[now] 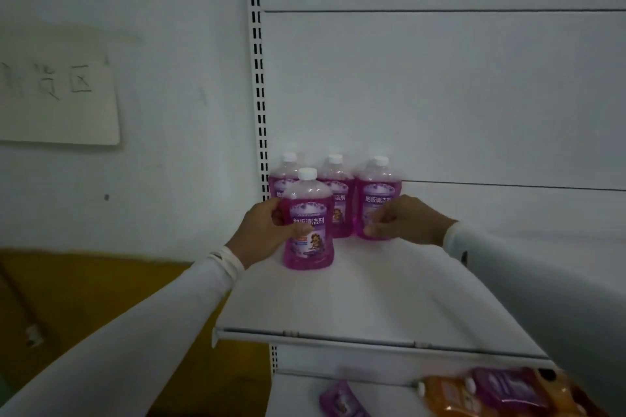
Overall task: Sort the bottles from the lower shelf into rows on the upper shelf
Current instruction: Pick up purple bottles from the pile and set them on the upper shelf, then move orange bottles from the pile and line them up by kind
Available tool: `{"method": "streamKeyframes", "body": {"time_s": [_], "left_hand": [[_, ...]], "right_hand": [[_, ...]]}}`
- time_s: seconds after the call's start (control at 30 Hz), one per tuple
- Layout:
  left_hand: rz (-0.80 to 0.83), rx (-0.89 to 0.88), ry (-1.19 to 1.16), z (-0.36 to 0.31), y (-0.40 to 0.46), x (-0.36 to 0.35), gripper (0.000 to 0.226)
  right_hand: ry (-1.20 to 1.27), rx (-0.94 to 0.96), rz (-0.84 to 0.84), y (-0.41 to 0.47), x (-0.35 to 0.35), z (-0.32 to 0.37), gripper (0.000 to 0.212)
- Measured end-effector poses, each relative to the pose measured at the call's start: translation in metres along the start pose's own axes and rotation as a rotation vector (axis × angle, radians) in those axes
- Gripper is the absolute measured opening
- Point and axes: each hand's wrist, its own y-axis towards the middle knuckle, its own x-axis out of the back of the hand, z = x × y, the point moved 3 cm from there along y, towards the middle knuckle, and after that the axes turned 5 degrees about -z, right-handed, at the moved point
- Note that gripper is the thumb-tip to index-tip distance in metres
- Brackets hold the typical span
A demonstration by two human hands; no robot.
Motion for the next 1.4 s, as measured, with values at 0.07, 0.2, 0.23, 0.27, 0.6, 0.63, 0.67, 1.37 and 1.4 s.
{"method": "streamKeyframes", "body": {"time_s": [0.07,0.2,0.23,0.27,0.6,0.63,0.67,1.37,1.4], "left_hand": [[-0.009,0.013,-0.004,0.001,-0.001,0.007,0.045],[-0.027,0.034,0.005,0.01,0.002,0.031,0.056],[-0.035,0.039,0.009,0.013,0.003,0.038,0.057],[-0.044,0.04,0.012,0.016,0.004,0.044,0.057],[-0.067,0.024,-0.016,0.037,0.032,0.049,0.055],[-0.064,0.018,-0.01,0.039,0.035,0.048,0.054],[-0.063,0.008,0.0,0.041,0.037,0.047,0.052],[0.046,0.059,0.422,0.033,0.008,0.06,0.061],[0.063,0.056,0.479,0.028,0.003,0.061,0.059]], "right_hand": [[0.024,0.084,0.021,0.008,-0.011,0.029,0.031],[0.08,0.145,0.018,0.027,-0.025,0.061,0.054],[0.094,0.169,0.017,0.03,-0.026,0.067,0.06],[0.109,0.175,0.009,0.033,-0.025,0.073,0.06],[0.222,0.159,-0.101,0.064,-0.041,0.104,0.031],[0.228,0.156,-0.109,0.065,-0.043,0.104,0.029],[0.234,0.144,-0.113,0.066,-0.044,0.103,0.028],[0.034,0.031,-0.072,0.035,-0.028,0.086,0.03],[0.008,0.035,-0.068,0.029,-0.024,0.084,0.031]]}}
